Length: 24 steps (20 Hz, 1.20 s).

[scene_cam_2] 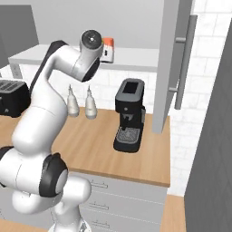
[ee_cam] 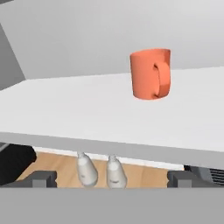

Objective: Gather all objects into one cabinet and sort the glasses and bowls to opposite sides.

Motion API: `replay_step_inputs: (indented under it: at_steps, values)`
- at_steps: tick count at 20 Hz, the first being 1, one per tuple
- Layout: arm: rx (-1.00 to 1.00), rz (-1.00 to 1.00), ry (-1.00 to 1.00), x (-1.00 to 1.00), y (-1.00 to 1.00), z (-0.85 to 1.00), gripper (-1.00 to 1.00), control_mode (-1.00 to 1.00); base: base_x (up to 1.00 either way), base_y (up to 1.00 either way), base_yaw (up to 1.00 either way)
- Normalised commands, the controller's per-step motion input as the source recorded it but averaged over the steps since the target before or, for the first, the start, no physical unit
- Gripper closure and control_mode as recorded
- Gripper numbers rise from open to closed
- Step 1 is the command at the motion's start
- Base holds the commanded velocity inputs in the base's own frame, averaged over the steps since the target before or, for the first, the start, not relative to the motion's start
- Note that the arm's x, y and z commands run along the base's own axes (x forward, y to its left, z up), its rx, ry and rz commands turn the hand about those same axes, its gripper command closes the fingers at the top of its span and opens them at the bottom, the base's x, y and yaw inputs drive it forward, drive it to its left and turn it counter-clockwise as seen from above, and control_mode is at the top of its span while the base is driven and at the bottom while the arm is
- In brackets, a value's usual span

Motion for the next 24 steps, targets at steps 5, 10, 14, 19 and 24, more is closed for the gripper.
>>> replay_step_inputs:
  at_steps: [5, 10, 14, 19, 24]
  values:
    - [0.00, 0.03, -0.03, 0.72, -0.32, 0.08, -1.00, -1.00, 0.00, 0.00, 0.00]
    - [-0.01, 0.07, 0.00, 0.70, -0.04, -0.13, -1.00, -1.00, 0.00, 0.00, 0.00]
    - [-0.01, 0.06, 0.00, 0.48, -0.11, 0.00, -1.00, -1.00, 0.00, 0.00, 0.00]
    - [-0.03, 0.03, 0.00, 0.54, -0.12, 0.00, -1.00, -1.00, 0.00, 0.00, 0.00]
    - [-0.03, 0.00, 0.00, 0.56, -0.01, 0.00, -1.00, -1.00, 0.00, 0.00, 0.00]
